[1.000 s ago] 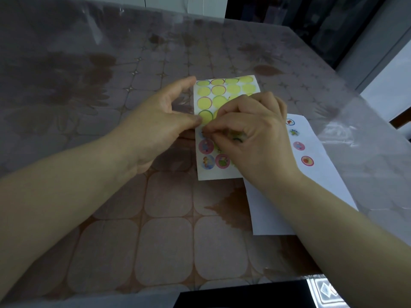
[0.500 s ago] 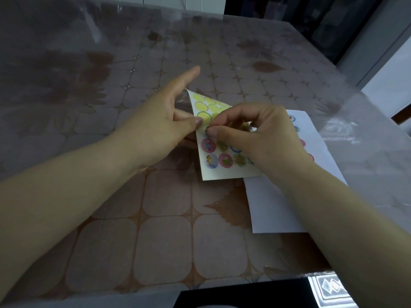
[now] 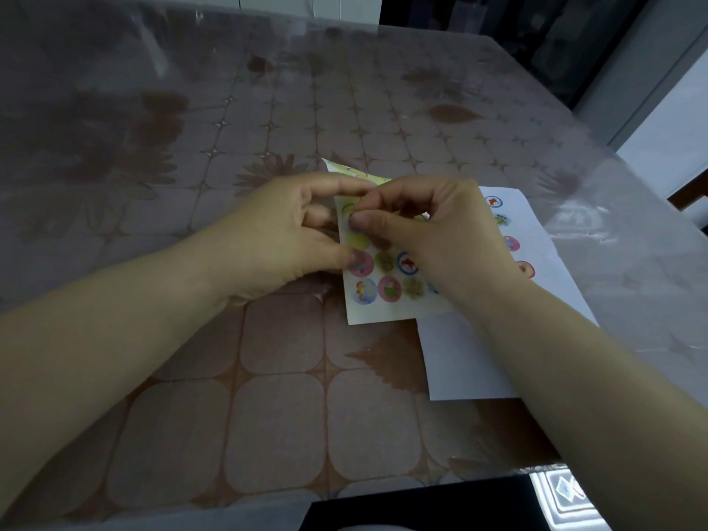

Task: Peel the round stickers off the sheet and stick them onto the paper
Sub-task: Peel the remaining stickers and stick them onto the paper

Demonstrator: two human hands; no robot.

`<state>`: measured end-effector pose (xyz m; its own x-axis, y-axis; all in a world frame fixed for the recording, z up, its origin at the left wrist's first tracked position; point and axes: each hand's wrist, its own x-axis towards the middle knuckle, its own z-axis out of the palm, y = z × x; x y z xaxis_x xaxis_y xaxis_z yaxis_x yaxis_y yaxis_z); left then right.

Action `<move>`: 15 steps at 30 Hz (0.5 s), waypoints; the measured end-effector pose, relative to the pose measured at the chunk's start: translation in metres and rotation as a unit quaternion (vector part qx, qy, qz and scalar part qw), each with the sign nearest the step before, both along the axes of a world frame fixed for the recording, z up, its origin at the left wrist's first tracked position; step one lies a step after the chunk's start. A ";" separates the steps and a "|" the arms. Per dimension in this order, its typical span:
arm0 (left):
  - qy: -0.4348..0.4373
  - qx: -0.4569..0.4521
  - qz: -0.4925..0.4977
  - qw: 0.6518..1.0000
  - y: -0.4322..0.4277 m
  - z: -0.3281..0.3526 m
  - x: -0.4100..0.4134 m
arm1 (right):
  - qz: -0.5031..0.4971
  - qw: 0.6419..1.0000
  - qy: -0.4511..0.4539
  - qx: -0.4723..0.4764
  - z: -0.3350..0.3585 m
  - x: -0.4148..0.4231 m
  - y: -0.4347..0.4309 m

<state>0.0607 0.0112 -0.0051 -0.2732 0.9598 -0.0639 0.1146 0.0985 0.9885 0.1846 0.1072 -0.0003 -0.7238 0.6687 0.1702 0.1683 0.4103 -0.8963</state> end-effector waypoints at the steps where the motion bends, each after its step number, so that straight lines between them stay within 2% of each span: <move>1: -0.004 0.002 -0.002 1.000 0.000 0.000 0.000 | -0.010 1.000 0.004 -0.010 0.002 0.001 0.000; 5: 0.011 0.016 0.058 0.998 0.002 -0.003 -0.007 | -0.059 0.996 0.036 -0.055 0.018 0.018 0.011; 8: 0.012 0.052 0.130 0.990 0.004 -0.003 -0.014 | -0.029 0.998 -0.052 -0.025 0.032 0.046 0.019; 12: 0.038 0.067 0.162 0.984 0.006 -0.006 -0.017 | 0.011 0.980 -0.200 0.019 0.025 0.070 0.013; 15: 0.047 0.069 0.168 0.982 0.006 -0.007 -0.017 | -0.010 0.981 -0.188 -0.047 0.016 0.071 0.007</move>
<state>0.0439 0.0168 -0.0116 -0.5749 0.8120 0.1010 0.1897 0.0121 0.9818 0.2559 0.1139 0.0156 -0.7106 0.6831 -0.1686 0.5007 0.3225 -0.8033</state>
